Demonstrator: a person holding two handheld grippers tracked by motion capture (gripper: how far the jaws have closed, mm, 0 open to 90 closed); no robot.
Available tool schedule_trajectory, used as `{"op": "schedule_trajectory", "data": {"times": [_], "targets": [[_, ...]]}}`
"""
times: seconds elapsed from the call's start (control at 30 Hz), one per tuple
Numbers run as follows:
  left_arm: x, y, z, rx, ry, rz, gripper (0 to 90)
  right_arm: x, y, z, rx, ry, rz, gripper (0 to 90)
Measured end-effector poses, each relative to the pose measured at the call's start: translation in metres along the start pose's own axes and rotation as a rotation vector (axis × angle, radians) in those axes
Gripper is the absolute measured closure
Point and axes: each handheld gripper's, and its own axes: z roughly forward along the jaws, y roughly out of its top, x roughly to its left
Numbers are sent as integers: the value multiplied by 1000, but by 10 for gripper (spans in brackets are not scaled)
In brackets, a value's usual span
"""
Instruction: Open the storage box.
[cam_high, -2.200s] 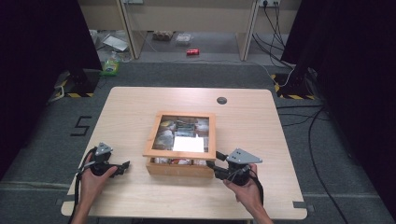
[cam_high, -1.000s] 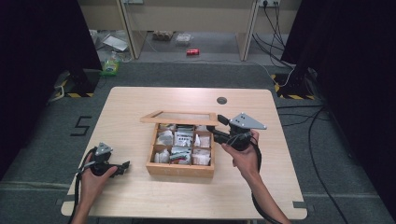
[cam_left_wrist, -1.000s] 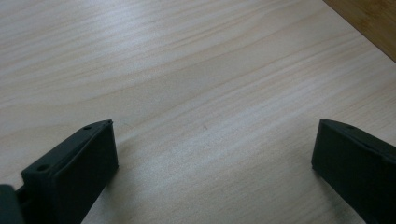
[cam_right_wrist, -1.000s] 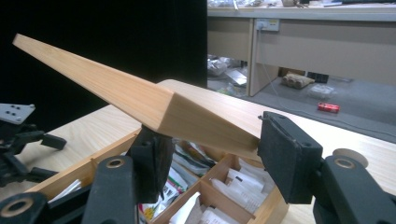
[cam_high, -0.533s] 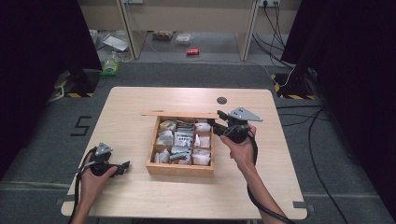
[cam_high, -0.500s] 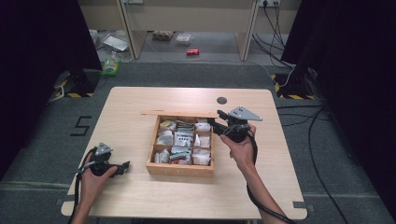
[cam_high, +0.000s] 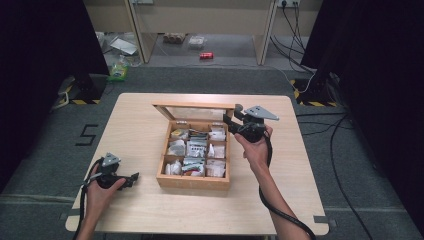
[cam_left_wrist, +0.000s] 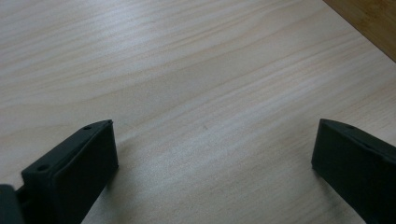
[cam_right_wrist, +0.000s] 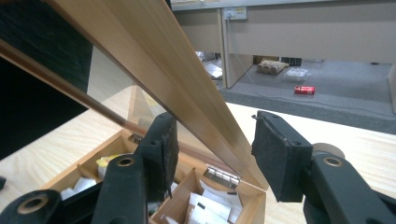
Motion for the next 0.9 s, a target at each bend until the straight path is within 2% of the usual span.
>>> {"op": "schedule_trajectory", "data": {"times": [0.03, 0.2, 0.43, 0.53, 0.8, 0.9], "targets": [[0, 0, 0, 0, 0, 0, 0, -3, 2, 4, -6, 0, 19, 506], [0, 0, 0, 0, 0, 0, 0, -6, 6, 11, 2, -30, 9, 507], [0, 0, 0, -1, 1, 0, 0, -12, 15, 29, 7, -83, 30, 517], [0, 0, 0, 0, 0, 0, 0, -14, 16, 32, 10, -92, 40, 519], [0, 0, 0, 0, 1, 1, 0, -21, 19, 50, 43, -142, 50, 523], [0, 0, 0, 0, 1, 1, 0, -24, 15, 55, 70, -163, 56, 524]]}}
